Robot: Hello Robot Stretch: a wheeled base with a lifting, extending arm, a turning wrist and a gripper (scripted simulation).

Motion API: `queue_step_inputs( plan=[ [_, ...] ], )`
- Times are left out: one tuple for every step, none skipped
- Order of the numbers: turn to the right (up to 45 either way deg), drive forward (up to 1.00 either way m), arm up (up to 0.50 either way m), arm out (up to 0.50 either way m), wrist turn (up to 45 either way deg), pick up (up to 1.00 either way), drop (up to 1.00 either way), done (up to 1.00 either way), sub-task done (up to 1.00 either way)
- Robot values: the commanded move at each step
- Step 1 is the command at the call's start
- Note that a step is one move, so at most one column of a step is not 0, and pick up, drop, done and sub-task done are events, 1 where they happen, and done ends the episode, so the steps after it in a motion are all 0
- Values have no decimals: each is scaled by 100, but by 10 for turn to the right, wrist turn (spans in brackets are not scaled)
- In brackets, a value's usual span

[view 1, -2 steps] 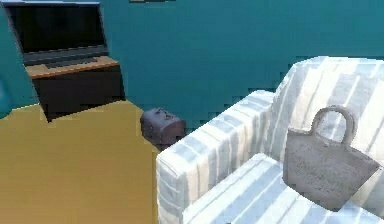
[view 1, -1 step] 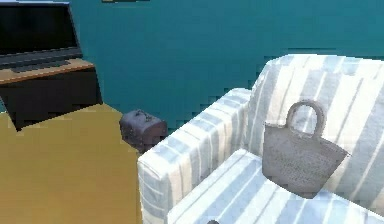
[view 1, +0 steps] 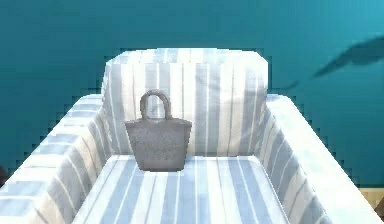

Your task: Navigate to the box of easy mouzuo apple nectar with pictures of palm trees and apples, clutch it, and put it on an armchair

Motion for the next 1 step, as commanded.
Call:
queue_step_inputs(
  plan=[
    [0, 10, 0, 0, 0, 0, 0, 0, 0]
  ],
)
